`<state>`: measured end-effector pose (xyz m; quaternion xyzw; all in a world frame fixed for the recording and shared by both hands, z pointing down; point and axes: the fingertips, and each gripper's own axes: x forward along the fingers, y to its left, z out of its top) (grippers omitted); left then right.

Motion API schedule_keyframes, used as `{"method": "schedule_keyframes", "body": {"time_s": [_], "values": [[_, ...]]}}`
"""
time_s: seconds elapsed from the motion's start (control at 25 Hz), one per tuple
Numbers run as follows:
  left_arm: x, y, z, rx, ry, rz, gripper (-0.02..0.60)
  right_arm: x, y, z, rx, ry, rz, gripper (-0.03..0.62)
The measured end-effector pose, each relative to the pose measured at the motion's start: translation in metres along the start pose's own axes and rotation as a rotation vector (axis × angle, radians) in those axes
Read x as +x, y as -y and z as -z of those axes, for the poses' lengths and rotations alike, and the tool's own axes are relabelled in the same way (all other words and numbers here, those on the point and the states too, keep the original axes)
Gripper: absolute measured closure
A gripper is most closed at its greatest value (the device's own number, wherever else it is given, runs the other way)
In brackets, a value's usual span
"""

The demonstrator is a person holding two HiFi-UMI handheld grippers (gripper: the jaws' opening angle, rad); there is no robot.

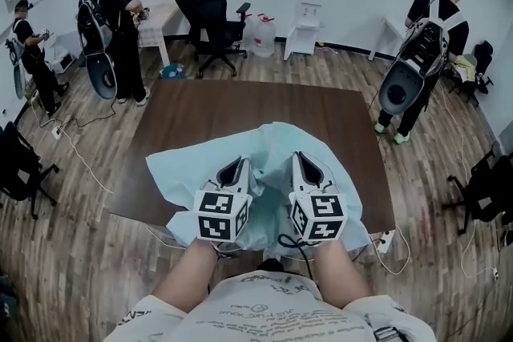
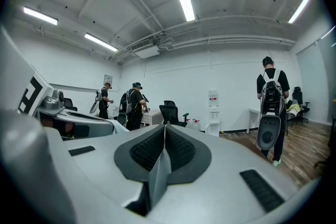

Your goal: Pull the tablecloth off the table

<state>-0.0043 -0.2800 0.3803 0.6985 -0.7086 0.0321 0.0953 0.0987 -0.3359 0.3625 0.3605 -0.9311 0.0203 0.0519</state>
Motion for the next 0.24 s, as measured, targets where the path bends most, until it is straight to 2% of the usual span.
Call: {"method": "schedule_keyframes", "body": {"time_s": [0.24], "values": [[0.0003,-0.0039,-0.0002,0.003,0.004,0.02,0.571,0.0028,-0.0044,0.0005,0.0,-0.006,-0.003,0.578]]}}
